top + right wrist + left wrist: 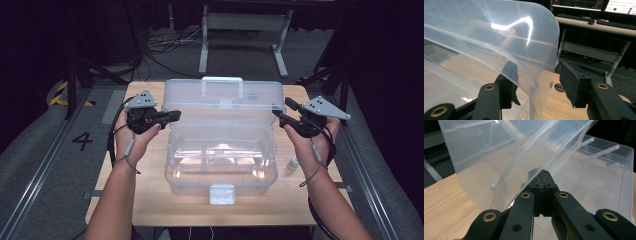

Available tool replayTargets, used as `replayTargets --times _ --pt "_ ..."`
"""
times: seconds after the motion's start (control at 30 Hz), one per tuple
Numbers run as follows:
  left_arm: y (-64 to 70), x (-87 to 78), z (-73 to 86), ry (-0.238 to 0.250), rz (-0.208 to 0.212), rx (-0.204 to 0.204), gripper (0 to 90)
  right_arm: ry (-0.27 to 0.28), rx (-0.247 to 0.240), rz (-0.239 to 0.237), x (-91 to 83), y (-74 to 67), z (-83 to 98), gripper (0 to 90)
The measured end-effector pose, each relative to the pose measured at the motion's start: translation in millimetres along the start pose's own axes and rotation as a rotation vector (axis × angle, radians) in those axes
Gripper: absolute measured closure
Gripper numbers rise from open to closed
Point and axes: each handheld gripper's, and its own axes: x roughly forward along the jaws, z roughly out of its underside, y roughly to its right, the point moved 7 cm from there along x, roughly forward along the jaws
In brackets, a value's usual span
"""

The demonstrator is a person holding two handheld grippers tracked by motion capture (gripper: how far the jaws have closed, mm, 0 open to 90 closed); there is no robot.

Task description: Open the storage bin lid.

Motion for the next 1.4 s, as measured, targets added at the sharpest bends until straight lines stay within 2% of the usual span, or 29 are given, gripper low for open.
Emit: replayTargets --times 0.17,0.47,0.87,1.4 --pt "0.2 -0.1 0.1 0.0 0.002 0.0 89.6 -0.005 0.008 0.012 3.0 0.8 1.0 52.3" --pt "1.6 -0.6 1.0 -0.005 0.005 0.003 89.2 -0.008 0.004 0.004 6.9 -2.1 0.7 56.9" --pt "4.8 -8.3 6.7 -0.023 0.005 0.004 87.4 -0.016 -0.024 0.035 8.4 -0.7 -3.3 64.4" --pt "9.5 -19.4 18.4 -0.053 -0.01 0.0 86.7 -0.018 -0.014 0.053 12.7 4.5 -12.3 69.4"
